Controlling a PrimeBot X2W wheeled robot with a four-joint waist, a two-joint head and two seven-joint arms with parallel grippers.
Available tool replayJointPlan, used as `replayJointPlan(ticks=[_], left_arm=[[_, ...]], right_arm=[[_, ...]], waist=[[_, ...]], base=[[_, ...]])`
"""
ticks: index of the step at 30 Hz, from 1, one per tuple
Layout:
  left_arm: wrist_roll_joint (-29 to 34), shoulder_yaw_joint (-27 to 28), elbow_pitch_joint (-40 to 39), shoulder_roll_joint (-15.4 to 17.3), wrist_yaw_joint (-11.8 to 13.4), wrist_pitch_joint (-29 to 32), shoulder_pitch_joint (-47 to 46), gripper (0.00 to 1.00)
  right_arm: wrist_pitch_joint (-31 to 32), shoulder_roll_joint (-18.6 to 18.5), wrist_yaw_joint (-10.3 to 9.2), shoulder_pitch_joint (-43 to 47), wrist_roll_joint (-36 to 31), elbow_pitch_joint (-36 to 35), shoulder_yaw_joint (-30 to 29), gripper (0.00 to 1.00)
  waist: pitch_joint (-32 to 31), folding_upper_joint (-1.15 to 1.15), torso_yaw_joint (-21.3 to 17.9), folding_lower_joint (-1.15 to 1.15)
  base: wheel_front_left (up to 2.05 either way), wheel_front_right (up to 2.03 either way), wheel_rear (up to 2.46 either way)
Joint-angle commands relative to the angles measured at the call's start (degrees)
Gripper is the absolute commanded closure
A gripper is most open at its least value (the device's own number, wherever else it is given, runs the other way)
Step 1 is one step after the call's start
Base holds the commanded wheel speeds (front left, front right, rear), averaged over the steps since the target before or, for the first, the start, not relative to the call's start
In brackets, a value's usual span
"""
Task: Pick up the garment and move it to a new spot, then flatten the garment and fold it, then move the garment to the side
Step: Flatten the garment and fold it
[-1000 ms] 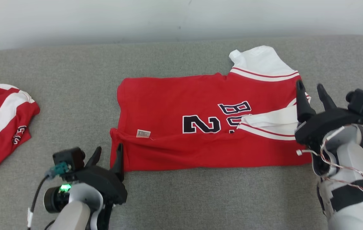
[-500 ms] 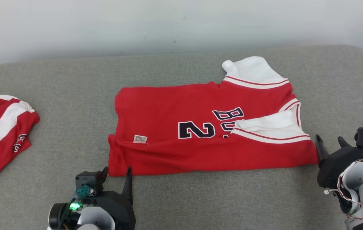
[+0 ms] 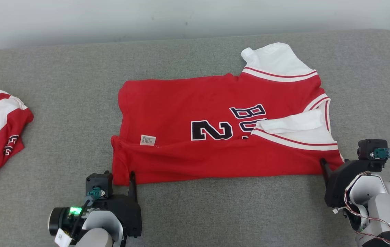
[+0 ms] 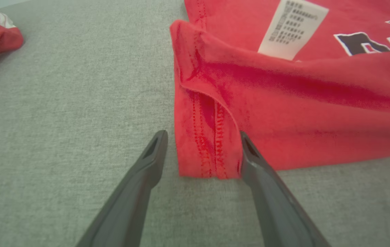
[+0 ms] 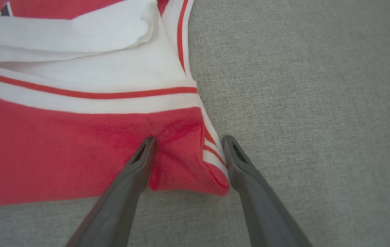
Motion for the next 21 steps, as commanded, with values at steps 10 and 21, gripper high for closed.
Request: replayJointPlan(ticks=[10,21], left_arm=[[-4.5,2.36,2.68,-0.19,-1.9,-0.96,2.46,1.0],[-7.97,2.68,-0.69,1.02,-4.57,-0.51,8.17,1.0]], right_arm=[[0.45,-1.1,-0.06,3.62,2.34,-1.97,0.79,1.0],[-0.99,-2.72,-0.06,8.43,5.4,-8.27,-0.51,1.0]], waist=[[-1.01,0.0,0.3,0.0],[-5.08,0.0,0.32,0.0]], base=[[0.0,0.0,0.0],[0.0,0.0,0.0]])
